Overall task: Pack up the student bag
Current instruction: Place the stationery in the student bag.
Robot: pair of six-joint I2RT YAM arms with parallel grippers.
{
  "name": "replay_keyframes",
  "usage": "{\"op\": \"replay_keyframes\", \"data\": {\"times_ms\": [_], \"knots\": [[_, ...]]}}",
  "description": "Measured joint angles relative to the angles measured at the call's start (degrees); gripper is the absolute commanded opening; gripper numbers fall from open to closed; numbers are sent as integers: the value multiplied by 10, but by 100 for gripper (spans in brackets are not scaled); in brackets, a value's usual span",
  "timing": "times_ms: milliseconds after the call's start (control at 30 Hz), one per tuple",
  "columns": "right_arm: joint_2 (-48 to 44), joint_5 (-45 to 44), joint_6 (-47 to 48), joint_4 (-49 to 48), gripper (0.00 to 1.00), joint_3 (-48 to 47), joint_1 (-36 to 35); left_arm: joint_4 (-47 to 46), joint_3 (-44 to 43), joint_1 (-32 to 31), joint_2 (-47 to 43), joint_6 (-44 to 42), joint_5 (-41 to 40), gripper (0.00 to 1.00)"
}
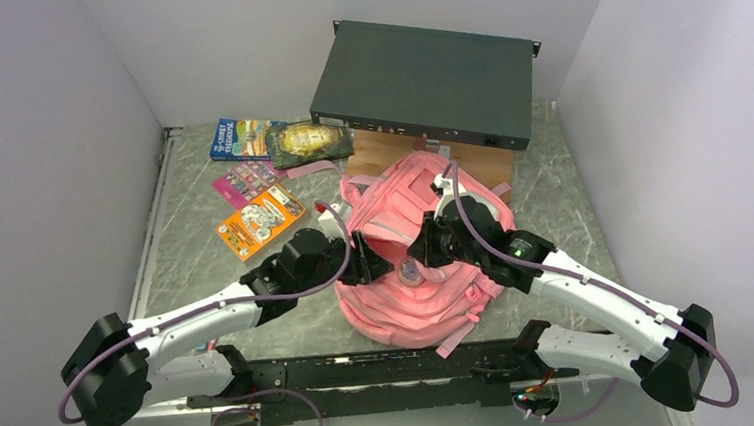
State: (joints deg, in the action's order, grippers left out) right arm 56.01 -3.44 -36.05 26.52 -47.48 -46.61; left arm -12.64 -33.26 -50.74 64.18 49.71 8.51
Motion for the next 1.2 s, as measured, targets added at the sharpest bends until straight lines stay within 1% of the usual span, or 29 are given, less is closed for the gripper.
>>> {"op": "replay_keyframes", "data": {"times_ms": [67, 133, 200, 233, 333, 400, 533, 600, 633, 667, 700, 767, 833, 967, 1000, 1100, 1133, 1200], "knots": [[0, 0, 0, -1, 0, 0, 0, 23, -9, -19, 16, -10, -10, 36], [-1, 1, 1, -1, 0, 0, 0, 33, -24, -41, 43, -16, -15, 33], [-2, 3, 1, 0, 0, 0, 1, 35, -42, -57, 79, -20, -14, 25], [-3, 4, 2, 0, 0, 0, 1, 32, -53, -63, 99, -20, -9, 24], [-8, 5, 4, 0, 0, 0, 2, 26, -85, -66, 159, -20, 8, 26], [-15, 4, 5, -1, 0, 0, 3, 26, -120, -66, 203, -20, 23, 26], [-26, -18, 9, -1, 0, 0, 13, 50, -186, -67, 258, -23, 35, 29], [-29, -29, 11, -1, 0, 0, 18, 55, -200, -67, 267, -24, 37, 28], [-29, -30, 12, -1, 0, 0, 18, 56, -200, -67, 267, -24, 37, 30], [-29, -30, 13, -1, 0, 0, 17, 54, -198, -67, 266, -25, 37, 34], [-29, -29, 13, -1, 0, 0, 16, 46, -190, -67, 263, -25, 38, 41], [-29, -23, 14, -1, 0, 0, 11, 38, -167, -64, 247, -27, 36, 58], [-28, -17, 16, -1, 0, 0, 7, 43, -132, -61, 207, -29, 25, 71], [-27, -5, 24, -3, 0, 0, 5, 83, -89, -54, 95, -42, -13, 89], [-26, -5, 25, -3, 0, 0, 5, 100, -82, -52, 64, -47, -26, 91], [-26, -5, 33, -3, 0, 0, 6, 161, -73, -37, -26, -61, -63, 94], [-25, -5, 35, -3, 0, 0, 6, 175, -73, -31, -47, -67, -69, 99], [-25, -5, 36, -5, 0, 2, 6, 207, -73, -12, -84, -83, -78, 100]]}}
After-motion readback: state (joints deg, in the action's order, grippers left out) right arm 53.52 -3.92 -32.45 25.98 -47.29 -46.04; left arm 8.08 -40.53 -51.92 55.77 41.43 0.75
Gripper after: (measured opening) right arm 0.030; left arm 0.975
